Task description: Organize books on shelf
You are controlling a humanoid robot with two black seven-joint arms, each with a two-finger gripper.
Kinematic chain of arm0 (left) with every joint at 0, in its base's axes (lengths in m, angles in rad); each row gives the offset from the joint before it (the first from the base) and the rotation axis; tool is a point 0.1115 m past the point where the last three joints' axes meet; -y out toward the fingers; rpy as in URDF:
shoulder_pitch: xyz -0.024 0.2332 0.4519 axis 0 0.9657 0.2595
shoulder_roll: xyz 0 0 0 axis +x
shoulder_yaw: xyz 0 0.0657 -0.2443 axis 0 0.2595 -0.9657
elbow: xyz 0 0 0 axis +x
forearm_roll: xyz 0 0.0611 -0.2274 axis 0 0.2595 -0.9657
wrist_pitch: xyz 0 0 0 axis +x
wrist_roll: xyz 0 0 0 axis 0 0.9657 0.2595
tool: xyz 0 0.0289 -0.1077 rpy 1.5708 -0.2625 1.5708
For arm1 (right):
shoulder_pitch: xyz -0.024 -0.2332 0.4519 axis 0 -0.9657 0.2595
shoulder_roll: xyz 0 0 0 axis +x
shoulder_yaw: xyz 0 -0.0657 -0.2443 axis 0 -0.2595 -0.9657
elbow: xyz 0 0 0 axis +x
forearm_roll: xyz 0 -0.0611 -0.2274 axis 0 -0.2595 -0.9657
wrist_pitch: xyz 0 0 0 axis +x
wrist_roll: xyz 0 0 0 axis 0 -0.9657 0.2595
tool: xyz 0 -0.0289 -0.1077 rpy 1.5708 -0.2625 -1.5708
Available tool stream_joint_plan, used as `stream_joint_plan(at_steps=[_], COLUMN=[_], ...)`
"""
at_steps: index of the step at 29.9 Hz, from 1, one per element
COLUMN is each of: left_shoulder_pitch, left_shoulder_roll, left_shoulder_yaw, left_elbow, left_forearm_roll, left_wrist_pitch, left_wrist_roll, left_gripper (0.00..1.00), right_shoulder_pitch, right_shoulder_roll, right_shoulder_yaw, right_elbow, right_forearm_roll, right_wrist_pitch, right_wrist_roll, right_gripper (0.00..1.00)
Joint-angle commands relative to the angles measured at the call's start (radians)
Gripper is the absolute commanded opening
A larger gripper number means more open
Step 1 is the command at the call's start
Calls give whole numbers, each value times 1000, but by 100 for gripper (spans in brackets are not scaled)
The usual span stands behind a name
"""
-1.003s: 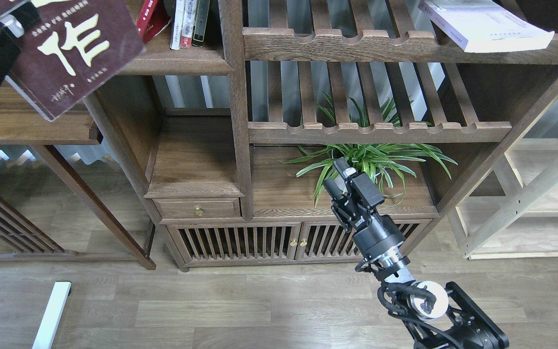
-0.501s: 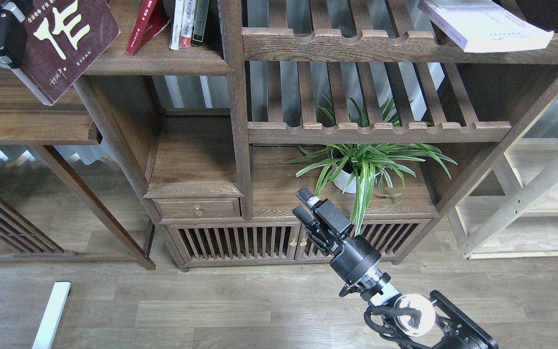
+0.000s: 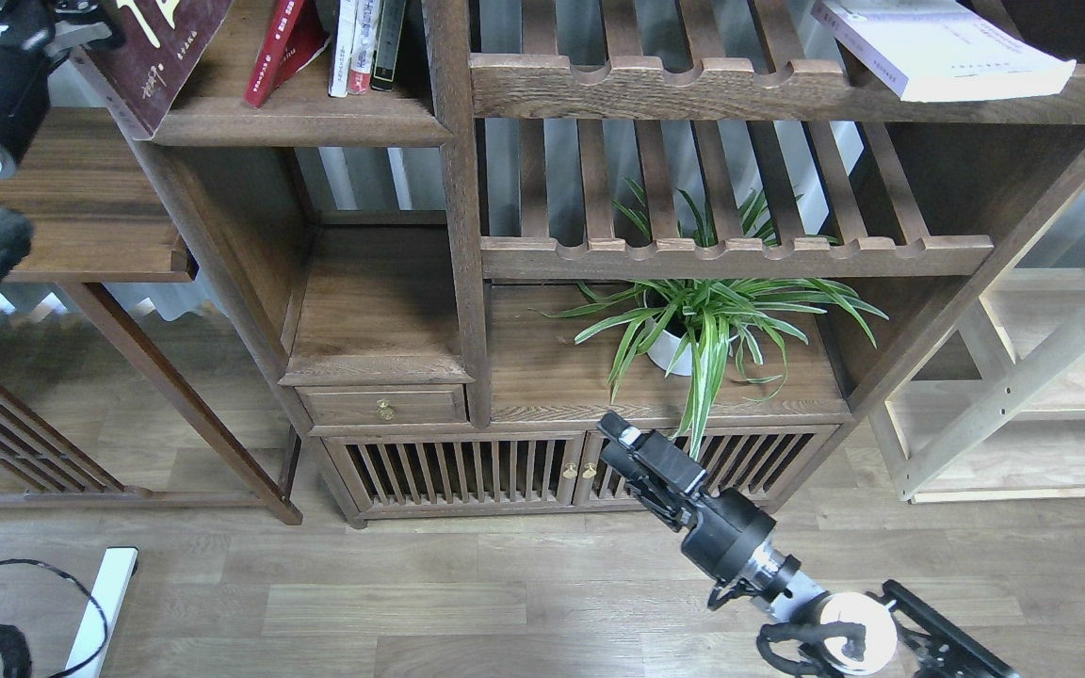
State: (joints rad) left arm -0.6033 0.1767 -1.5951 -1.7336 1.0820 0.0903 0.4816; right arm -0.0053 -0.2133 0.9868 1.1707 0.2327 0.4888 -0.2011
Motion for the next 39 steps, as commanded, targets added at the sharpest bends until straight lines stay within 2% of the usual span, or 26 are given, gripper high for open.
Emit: stream_joint_plan(at_steps=[1,6,9,12,17,30,32,39], left_shoulder_pitch=[-13,-99,-153,-184,-248,-303,-329,-484], left_shoulder_roll=[-46,-62,-54,-56,-57,-34,-34,-13], left_shoulder_yaw=[20,157,225,254,314,345,357,457], left_elbow=[5,52,91,130,181,304,344,544], left_forearm_roll=[74,127,128,134,134,118,102,-69], left_wrist_pitch=[54,254,308,316,398,398,398,398], left_wrist_roll=[2,-9,-24,-29,-23,-32,-55,-184], left_gripper=[0,2,2,1,2,3,3,3], right_shoulder_pitch=[-8,-13,-16,-16,-18,-35,-36,-33], right_shoulder_roll=[-37,-67,-80,-80,-80,-78,-77,-67], right_shoulder_yaw=[1,13,13,18,18,16,16,7], right_elbow=[0,0,0,0,0,-2,-2,-2], right_forearm_roll=[0,4,5,7,10,17,17,17], right_wrist_pitch=[0,0,0,0,0,0,0,0], right_wrist_roll=[2,5,5,5,6,9,11,9], right_gripper=[85,85,85,85,85,85,85,85])
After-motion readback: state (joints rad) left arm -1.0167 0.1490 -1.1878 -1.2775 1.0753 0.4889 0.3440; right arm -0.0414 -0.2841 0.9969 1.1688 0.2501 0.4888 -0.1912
